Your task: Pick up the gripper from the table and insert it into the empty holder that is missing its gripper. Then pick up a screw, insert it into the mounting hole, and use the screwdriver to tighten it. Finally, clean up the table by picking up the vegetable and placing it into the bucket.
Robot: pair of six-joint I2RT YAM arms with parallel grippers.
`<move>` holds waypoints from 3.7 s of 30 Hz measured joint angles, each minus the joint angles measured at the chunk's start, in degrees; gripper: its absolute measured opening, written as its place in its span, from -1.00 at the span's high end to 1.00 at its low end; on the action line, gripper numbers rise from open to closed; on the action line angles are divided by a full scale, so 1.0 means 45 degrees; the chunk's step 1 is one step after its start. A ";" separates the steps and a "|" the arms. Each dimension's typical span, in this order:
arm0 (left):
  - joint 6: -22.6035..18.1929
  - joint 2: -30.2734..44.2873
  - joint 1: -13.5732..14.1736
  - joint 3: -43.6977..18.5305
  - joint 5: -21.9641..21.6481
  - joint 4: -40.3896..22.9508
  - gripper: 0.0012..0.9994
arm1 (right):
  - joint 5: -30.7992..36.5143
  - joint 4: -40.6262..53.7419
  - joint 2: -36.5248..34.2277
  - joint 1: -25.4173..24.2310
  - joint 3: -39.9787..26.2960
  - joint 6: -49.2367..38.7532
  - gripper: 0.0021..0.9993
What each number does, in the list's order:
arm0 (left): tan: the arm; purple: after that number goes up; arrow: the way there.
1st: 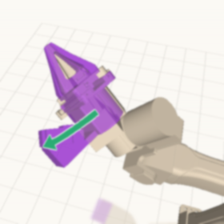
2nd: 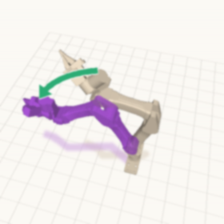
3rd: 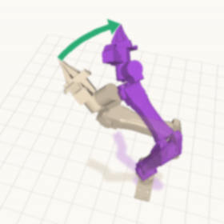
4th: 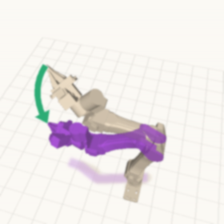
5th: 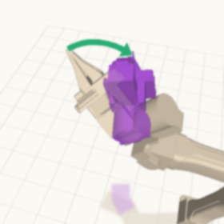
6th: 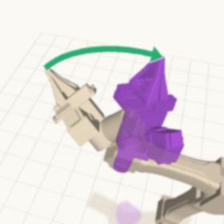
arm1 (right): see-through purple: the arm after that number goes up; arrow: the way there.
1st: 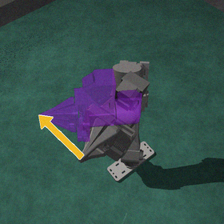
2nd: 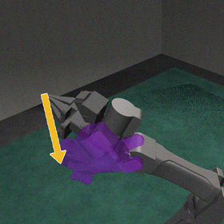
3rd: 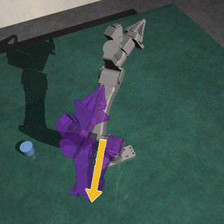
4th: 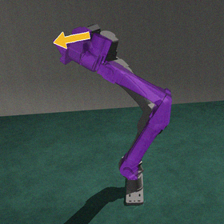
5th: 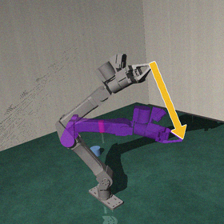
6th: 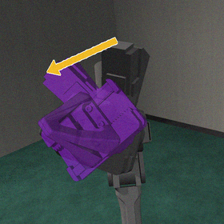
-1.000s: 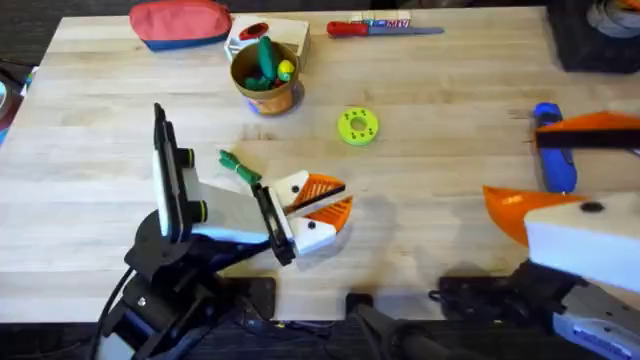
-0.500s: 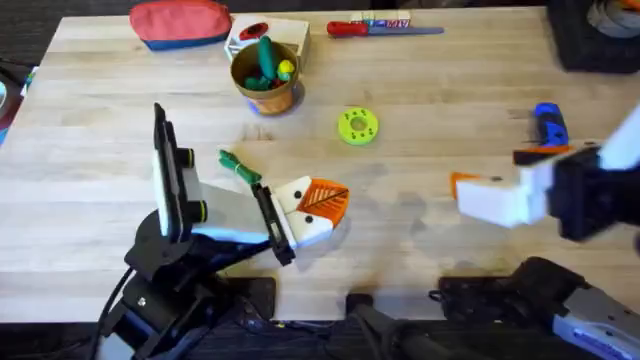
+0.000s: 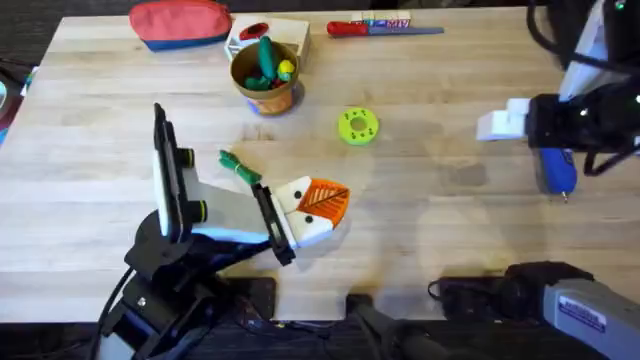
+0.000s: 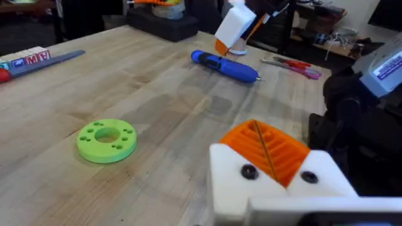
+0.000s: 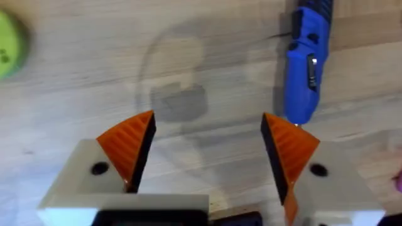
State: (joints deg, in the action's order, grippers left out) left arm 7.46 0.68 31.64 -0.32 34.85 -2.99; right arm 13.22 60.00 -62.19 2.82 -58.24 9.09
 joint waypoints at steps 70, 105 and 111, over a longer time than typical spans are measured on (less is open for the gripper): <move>0.0000 0.0002 0.0000 0.0000 -0.0010 -0.0003 0.99 | -0.5243 -0.6970 -0.5694 -0.8333 0.0000 -0.7408 0.99; 0.0000 0.0002 0.0000 0.0000 -0.0012 -0.0003 0.99 | -0.6448 -1.7935 0.4797 0.8132 0.4614 -0.1859 0.99; 0.0000 0.0000 0.0000 0.0000 -0.0010 -0.0005 0.99 | -0.5943 -1.9731 0.3248 1.0099 0.4857 -0.1826 0.99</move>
State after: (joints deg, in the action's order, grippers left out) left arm 7.46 0.68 31.64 -0.32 34.81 -3.01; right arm -13.52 -28.79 -47.58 48.27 -36.38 0.87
